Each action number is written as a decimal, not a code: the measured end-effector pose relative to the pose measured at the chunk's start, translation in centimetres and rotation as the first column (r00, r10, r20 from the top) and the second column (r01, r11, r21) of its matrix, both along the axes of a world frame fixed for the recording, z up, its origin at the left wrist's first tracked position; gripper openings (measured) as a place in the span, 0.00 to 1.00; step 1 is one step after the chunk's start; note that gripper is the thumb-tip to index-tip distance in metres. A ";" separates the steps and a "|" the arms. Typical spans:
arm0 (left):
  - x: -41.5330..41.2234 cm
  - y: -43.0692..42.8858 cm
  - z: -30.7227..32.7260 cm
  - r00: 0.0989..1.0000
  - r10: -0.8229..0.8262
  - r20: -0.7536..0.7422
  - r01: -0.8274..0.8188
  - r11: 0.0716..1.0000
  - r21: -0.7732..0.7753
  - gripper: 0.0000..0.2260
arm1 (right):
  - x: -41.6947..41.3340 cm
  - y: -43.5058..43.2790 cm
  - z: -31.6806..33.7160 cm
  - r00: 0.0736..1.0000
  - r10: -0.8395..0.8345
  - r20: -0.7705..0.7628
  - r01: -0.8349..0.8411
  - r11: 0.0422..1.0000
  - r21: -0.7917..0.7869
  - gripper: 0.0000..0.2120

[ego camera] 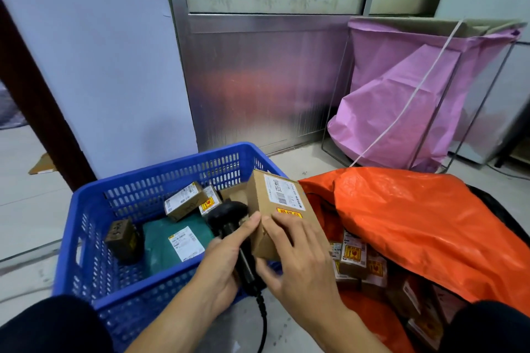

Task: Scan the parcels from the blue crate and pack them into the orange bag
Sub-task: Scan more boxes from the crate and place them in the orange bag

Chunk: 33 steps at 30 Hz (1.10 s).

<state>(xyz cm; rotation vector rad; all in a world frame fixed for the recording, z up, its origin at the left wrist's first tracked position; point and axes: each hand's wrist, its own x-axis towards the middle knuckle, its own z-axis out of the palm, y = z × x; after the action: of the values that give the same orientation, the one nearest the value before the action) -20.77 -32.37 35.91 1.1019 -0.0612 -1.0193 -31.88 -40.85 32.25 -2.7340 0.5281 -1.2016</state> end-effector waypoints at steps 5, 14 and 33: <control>0.5 0.3 -0.2 0.999 0.031 -0.023 -0.029 0.996 0.083 0.27 | 0.3 0.1 -0.6 0.997 0.042 -0.058 -0.047 0.995 -0.092 0.28; 1.6 0.6 -0.4 0.983 0.118 0.139 -0.140 0.976 0.168 0.11 | 0.7 0.6 -0.9 0.973 0.172 -0.155 -0.181 0.982 -0.051 0.28; 3.9 0.8 0.2 0.935 0.115 0.335 -0.129 0.992 0.018 0.08 | -0.4 -2.2 2.5 0.974 0.082 0.213 -0.217 0.053 0.975 0.20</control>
<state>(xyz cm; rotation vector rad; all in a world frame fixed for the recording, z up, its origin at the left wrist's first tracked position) -16.82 -31.54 36.08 1.2907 -0.2438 -0.7166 -32.30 -43.05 34.72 -1.3652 0.6661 -0.4615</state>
